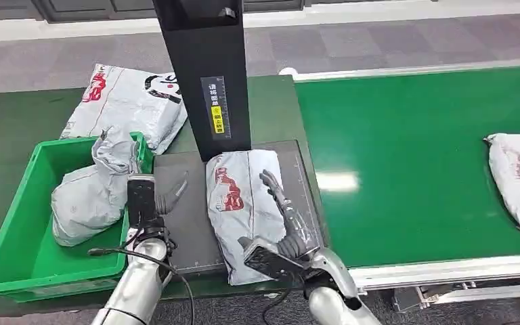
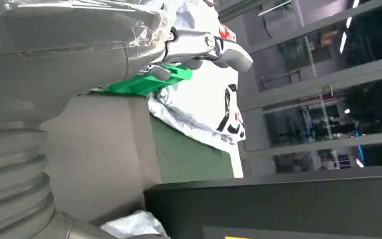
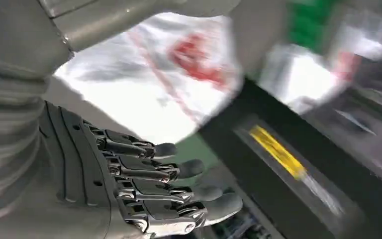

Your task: Moved the parcel from conveyor to table for the left to box.

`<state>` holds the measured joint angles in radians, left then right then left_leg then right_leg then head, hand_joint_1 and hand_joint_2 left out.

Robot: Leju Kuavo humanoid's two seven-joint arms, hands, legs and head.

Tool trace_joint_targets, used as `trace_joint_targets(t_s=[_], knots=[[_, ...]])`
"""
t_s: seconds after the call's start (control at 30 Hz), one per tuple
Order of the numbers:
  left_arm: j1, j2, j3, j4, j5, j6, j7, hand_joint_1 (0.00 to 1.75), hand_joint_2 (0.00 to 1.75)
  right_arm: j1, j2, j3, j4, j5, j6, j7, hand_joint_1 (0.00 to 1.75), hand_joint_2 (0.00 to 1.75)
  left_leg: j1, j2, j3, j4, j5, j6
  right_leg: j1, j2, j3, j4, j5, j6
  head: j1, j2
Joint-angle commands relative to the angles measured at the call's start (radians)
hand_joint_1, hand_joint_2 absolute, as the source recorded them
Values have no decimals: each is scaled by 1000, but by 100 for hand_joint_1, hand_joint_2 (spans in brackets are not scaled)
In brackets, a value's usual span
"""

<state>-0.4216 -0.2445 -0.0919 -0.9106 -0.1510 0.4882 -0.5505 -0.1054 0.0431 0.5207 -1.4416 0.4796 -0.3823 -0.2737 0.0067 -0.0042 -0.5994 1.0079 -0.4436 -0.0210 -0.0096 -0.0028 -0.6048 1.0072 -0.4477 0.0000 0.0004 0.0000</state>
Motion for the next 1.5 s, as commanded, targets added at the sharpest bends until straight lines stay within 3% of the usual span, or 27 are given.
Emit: trace_joint_targets(t_s=[0.03, 0.53, 0.7, 0.83, 0.9, 0.93, 0.97, 1.03, 1.23, 1.4, 1.5], knots=[[-87, 18, -170, 195, -127, -165, 78, 0, 175, -63, 77, -236, 43, -277, -57, -142, 0, 175, 0, -2, 1, 0, 1, 1, 0, -3, 2, -1, 0, 0, 0, 0], [-87, 24, -213, 215, -175, -200, 96, 0, 175, -83, 81, -254, 100, -299, -59, -160, 0, 175, -1, 1, 4, -2, 0, 1, -1, 0, 4, -2, 1, 0, 0, 0], [-112, 42, -310, 279, -270, -316, 103, 0, 175, -124, 72, -325, 230, -497, -15, -197, 0, 175, -1, 0, 4, -2, 0, 1, 0, 0, 4, -3, 1, 0, 0, 0], [-143, 92, -462, 360, -408, -448, 78, 0, 175, -113, 61, -367, 233, -509, -16, -197, 0, 175, -1, 0, 3, -2, 0, 1, -1, 0, 3, -2, 1, 0, 0, 0], [-161, 86, -505, 397, -463, -463, 80, 0, 175, -114, 65, -393, 221, -511, -12, -186, 0, 175, -1, 1, 6, -4, 1, 1, -1, 1, 6, -5, 2, 0, 0, 0], [-174, 80, -535, 419, -503, -466, 96, 0, 175, -112, 63, -402, 212, -503, -10, -172, 0, 175, -1, 1, 6, -4, 1, 1, -1, 1, 7, -5, 2, 0, 0, 0], [-219, 86, -679, 481, -667, -491, 226, 0, 175, -98, 65, -403, 196, -485, 1, -155, 0, 175, -1, 0, 2, -1, 0, 1, -2, 0, 3, -2, 1, 0, 0, 0], [-246, 79, -735, 549, -765, -470, 261, 175, 175, -66, 91, -422, 153, -470, 8, -168, 0, 175, -1, -3, 2, -1, 0, 1, -1, -3, 3, -1, 0, 0, 0, 0], [-269, 96, -758, 575, -806, -537, 211, 175, 175, -102, 92, -402, 192, -469, 29, -166, 0, 175, -1, 1, 7, -3, 0, 1, -1, 1, 8, -3, 1, 0, 0, 0], [-260, 102, -733, 541, -800, -504, 208, 175, 175, -77, 81, -408, 149, -482, 33, -169, 0, 175, -1, 1, 8, -2, 0, 1, -1, 0, 8, -2, 1, 0, 0, 0], [-249, 111, -706, 512, -798, -404, 190, 175, 175, -85, 68, -396, 173, -494, 44, -175, 0, 175, -2, 2, 11, -4, 0, 1, -1, 1, 11, -3, 1, 0, 0, 0]])
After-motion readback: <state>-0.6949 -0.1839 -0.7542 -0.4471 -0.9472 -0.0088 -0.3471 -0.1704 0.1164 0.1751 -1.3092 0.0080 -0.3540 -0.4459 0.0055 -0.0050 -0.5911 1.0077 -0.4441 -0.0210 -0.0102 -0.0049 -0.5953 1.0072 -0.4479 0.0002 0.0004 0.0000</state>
